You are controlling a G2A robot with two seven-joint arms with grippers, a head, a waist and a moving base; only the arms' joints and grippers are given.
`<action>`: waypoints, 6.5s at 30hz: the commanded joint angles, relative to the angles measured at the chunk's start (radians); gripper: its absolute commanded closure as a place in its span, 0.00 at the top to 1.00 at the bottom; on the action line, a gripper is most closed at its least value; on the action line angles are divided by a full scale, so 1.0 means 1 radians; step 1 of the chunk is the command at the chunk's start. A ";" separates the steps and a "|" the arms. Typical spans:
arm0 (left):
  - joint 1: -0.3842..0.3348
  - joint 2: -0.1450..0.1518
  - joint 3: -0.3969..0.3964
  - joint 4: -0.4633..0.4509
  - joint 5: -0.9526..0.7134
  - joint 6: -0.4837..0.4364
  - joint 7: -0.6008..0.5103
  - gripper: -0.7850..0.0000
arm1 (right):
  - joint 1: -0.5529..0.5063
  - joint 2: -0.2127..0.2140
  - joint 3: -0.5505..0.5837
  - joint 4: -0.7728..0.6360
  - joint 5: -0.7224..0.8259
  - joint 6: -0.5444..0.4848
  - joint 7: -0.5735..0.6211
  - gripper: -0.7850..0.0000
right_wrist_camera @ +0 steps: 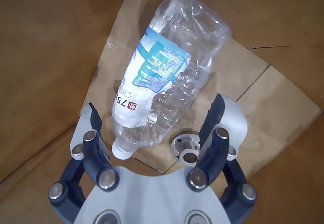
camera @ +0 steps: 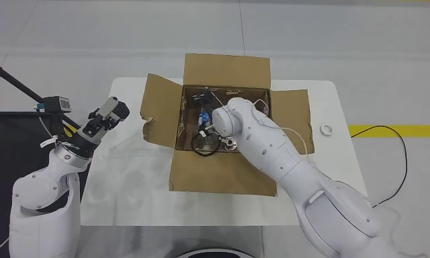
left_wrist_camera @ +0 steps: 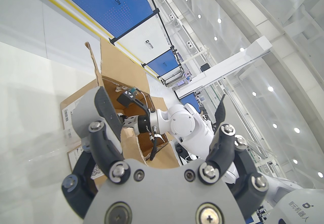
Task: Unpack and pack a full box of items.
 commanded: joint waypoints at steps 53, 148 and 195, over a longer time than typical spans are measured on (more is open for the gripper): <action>0.000 0.000 0.000 0.000 0.000 0.000 0.000 1.00 | -0.369 0.202 0.473 -0.746 -0.208 -0.270 0.180 0.00; 0.000 0.000 0.000 0.000 0.000 0.000 0.000 1.00 | 0.064 0.039 0.127 0.248 -0.218 -0.404 0.124 0.00; 0.000 0.000 0.000 0.000 0.000 0.000 0.000 1.00 | -0.641 0.312 1.001 -1.429 -0.445 -0.206 0.424 0.00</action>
